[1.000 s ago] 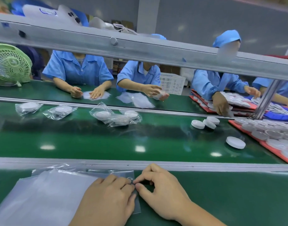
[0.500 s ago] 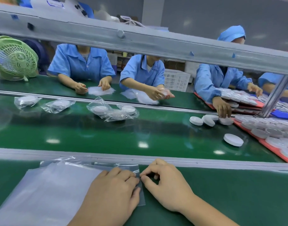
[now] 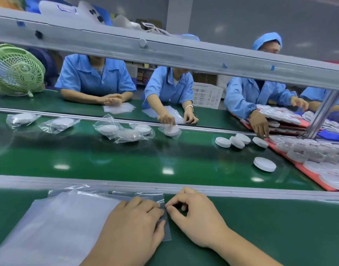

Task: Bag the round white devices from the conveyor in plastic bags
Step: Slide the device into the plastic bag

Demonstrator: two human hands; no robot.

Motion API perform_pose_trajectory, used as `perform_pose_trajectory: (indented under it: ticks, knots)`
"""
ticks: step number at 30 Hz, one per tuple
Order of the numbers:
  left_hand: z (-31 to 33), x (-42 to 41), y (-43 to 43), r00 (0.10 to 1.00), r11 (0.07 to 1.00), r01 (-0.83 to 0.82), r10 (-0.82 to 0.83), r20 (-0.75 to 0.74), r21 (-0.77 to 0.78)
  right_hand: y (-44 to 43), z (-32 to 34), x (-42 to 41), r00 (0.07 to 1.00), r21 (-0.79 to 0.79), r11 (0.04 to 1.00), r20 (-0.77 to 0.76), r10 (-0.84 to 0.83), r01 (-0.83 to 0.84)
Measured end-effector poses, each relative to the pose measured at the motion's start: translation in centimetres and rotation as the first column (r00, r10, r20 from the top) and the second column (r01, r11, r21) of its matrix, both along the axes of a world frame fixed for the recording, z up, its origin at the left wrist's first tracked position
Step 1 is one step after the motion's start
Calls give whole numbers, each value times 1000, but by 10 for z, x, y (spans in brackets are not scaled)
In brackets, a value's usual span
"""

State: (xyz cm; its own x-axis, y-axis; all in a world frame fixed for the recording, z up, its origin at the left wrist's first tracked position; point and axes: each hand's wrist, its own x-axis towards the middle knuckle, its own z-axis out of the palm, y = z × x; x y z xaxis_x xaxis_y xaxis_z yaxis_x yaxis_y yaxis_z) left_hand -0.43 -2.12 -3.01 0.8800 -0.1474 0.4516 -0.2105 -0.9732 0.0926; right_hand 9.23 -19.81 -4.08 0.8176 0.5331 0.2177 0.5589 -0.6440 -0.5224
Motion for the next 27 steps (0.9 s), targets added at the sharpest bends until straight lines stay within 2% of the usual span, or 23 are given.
perform_pose_trajectory:
  ticks: [27]
  knots:
    - [2, -3, 0, 997, 1000, -5, 3, -71, -21, -1, -6, 3, 1000, 27, 999, 7, -18, 18]
